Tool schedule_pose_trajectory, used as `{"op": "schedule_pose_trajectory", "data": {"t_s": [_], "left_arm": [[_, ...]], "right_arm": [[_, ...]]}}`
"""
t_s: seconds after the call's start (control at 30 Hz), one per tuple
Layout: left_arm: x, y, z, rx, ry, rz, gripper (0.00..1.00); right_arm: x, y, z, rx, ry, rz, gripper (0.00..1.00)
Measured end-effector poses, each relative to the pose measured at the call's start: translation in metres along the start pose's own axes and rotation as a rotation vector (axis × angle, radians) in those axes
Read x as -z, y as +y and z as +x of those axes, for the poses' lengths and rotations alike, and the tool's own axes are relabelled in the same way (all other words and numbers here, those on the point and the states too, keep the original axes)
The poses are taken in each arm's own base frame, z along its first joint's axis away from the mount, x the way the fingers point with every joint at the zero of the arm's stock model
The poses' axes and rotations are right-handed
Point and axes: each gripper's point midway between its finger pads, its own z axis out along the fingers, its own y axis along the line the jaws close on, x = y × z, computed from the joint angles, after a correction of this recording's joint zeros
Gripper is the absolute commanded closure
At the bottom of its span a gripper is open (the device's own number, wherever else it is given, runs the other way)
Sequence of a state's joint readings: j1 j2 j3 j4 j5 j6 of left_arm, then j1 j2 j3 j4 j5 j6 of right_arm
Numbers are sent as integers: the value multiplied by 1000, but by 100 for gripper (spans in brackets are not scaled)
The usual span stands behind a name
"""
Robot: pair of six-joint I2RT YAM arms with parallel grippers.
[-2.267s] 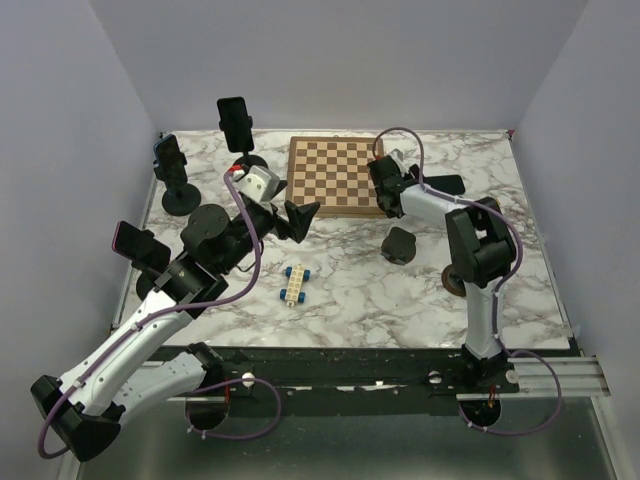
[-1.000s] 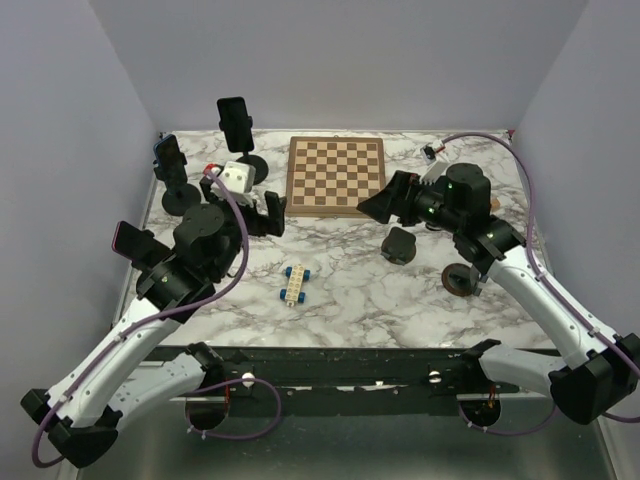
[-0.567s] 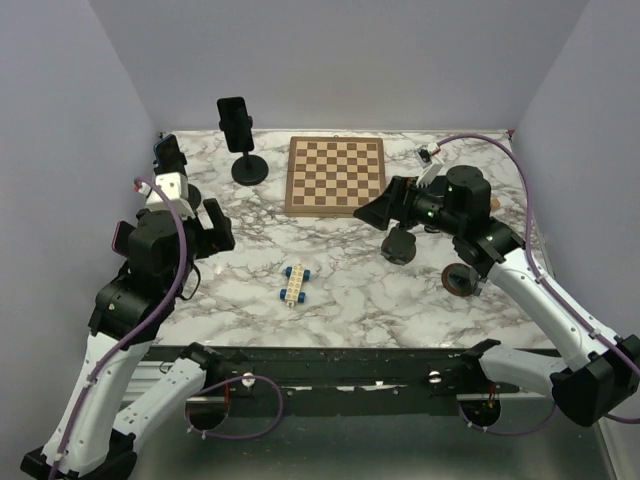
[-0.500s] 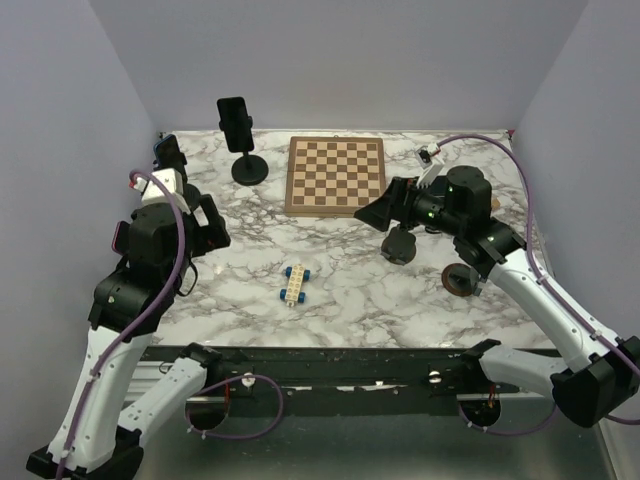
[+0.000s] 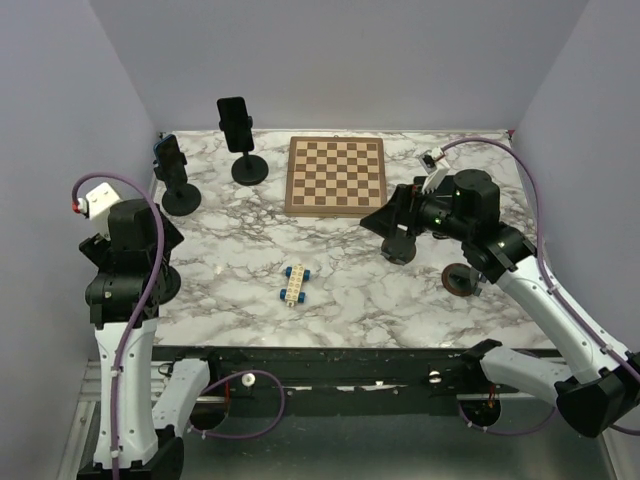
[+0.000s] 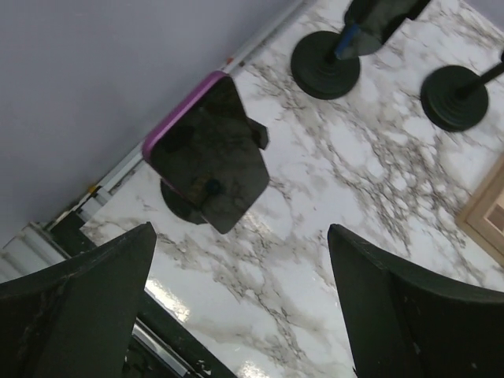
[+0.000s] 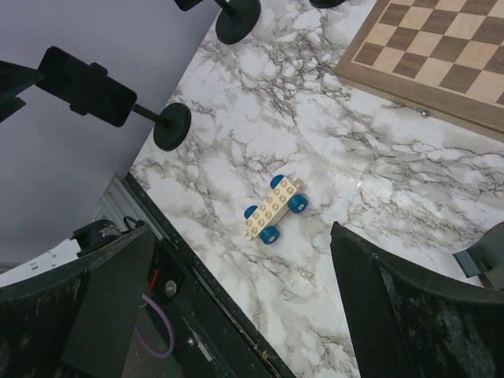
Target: Remove the phone from the phone stand
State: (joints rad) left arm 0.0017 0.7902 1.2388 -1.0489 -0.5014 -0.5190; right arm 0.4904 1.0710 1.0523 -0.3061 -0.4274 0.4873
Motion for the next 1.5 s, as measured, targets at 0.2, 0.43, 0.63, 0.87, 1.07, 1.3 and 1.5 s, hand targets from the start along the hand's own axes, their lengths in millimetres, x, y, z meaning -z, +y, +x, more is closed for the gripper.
{"op": "schedule_pose_trajectory", "data": {"t_s": [0.2,0.43,0.63,0.87,1.07,1.3,1.5], "left_arm": [[-19,34,2,23,-55,-172,1],[-41,38,-3,-12,-129,-187,1],[-65,40,0,21,-155,-172,2],[-80,30,6,39,-223,-83,2],[-91,33,11,50,-247,-88,16],[-93,36,16,66,-333,-66,53],[-92,33,12,74,-356,-45,63]], "right_arm": [[9,4,-1,23,-4,-3,0],[15,6,3,73,12,-11,0],[20,1,10,105,37,8,0],[27,3,11,135,35,6,0],[34,9,7,150,9,-5,0],[31,7,8,146,17,-2,0],[31,7,8,141,17,-1,0]]}}
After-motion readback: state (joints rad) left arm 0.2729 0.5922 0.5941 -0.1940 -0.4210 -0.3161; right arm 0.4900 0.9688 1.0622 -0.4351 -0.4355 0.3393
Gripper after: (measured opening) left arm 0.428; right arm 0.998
